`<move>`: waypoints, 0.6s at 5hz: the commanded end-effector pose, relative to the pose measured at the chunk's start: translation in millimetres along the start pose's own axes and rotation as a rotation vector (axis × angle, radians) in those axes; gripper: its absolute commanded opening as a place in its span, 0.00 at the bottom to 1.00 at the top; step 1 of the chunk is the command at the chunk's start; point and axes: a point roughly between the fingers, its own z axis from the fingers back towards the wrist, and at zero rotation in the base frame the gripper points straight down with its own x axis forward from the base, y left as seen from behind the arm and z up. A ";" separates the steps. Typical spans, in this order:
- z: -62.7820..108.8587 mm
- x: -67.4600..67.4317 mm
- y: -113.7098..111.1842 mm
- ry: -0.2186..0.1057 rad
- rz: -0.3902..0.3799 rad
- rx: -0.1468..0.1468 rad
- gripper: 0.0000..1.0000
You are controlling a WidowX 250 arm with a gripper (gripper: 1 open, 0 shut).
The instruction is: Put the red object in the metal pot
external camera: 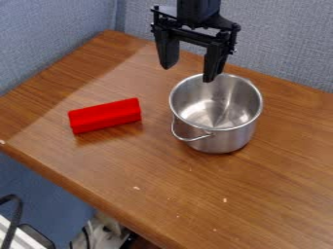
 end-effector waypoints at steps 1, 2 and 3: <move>-13.4 3.5 -9.7 0.018 -0.016 0.002 1.00; -40.5 -10.2 13.4 0.044 -0.045 0.023 1.00; -28.9 -25.9 46.0 0.008 -0.048 0.032 1.00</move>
